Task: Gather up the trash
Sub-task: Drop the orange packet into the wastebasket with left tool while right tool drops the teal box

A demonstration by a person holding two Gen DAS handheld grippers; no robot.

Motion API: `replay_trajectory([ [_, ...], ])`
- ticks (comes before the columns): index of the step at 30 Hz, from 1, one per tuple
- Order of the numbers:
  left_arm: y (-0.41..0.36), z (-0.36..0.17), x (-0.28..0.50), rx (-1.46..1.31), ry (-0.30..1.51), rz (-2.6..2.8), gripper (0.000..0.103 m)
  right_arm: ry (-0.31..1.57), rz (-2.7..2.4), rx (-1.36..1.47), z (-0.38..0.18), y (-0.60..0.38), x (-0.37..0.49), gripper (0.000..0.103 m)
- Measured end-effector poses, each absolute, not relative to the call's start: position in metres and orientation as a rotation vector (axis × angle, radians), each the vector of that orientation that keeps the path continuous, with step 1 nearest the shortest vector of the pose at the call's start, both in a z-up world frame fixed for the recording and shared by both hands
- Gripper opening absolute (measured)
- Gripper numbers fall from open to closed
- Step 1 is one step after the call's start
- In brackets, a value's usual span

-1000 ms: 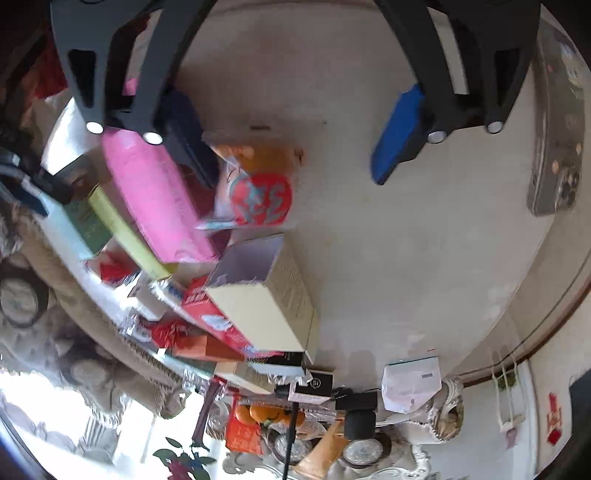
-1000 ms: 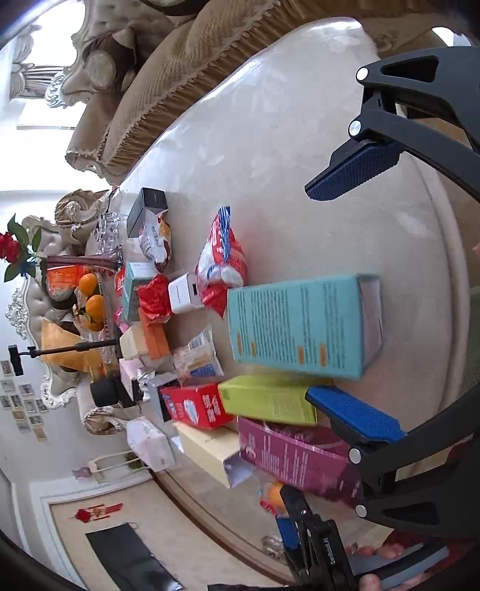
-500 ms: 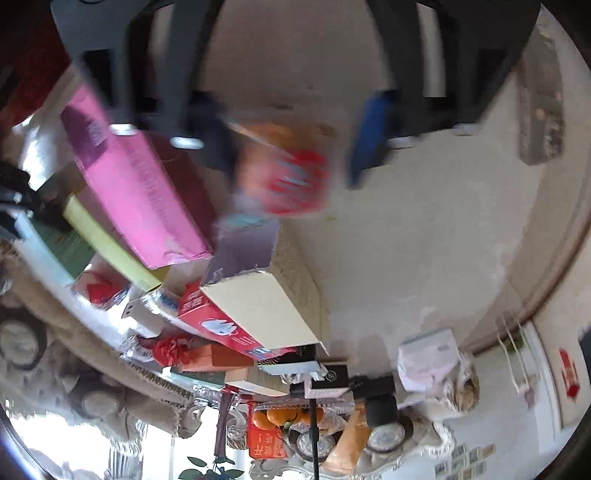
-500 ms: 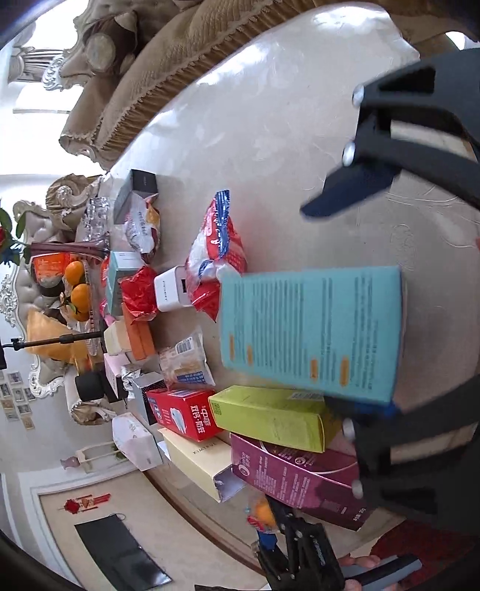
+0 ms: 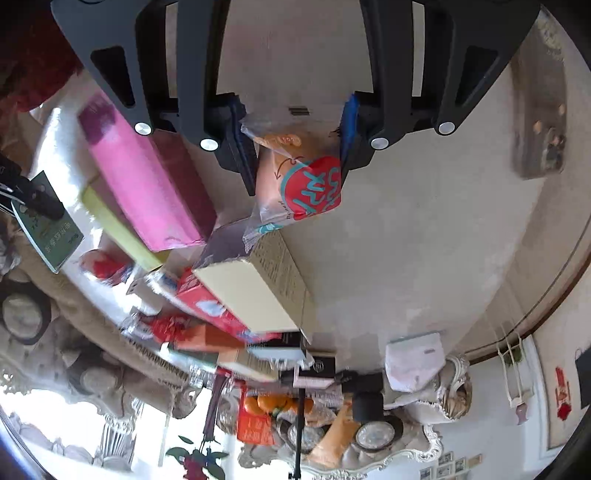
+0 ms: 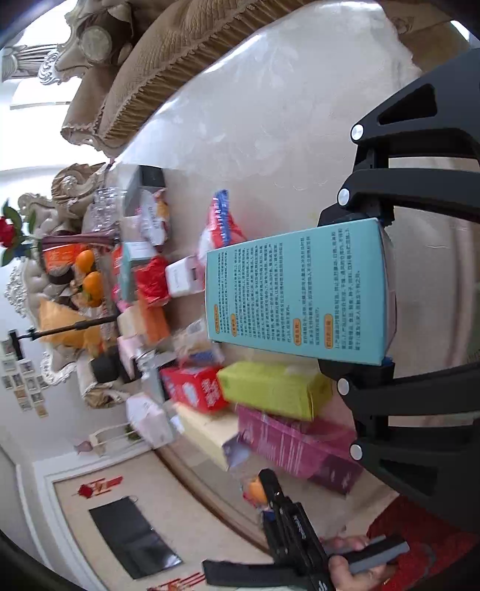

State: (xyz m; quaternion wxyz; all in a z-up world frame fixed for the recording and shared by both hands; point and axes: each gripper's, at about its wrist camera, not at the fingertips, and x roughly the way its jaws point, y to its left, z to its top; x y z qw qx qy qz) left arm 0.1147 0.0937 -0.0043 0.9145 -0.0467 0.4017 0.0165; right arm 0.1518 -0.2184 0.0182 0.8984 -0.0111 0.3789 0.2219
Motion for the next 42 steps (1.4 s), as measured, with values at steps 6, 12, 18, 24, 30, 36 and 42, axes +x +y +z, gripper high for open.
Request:
replay_trajectory([
  [6,0.075,0.026,0.036,-0.049,0.778,-0.088,0.039,0.738,0.586,0.037,0.057,-0.239,0.092,0.045],
  [12,0.029,-0.018,-0.047,-0.044,0.954,-0.272,0.039,0.906,0.707,0.049,0.025,-0.236,0.023,0.045],
  [18,-0.007,-0.124,-0.038,-0.021,1.154,-0.341,0.039,1.223,0.681,-0.035,-0.095,-0.199,0.011,0.045],
  [24,-0.013,-0.195,-0.028,-0.028,1.269,-0.311,0.045,1.368,0.598,-0.151,-0.175,-0.174,0.021,0.046],
  [30,-0.009,-0.212,-0.027,-0.086,1.320,-0.322,0.084,1.396,0.563,-0.189,-0.193,-0.169,0.021,0.071],
  [36,0.015,-0.199,-0.027,-0.128,1.248,-0.256,0.084,1.382,0.526,-0.139,-0.178,-0.189,0.018,0.072],
  [42,0.030,-0.084,-0.039,-0.203,1.028,-0.215,0.084,1.163,0.573,-0.094,-0.093,-0.222,0.006,0.072],
])
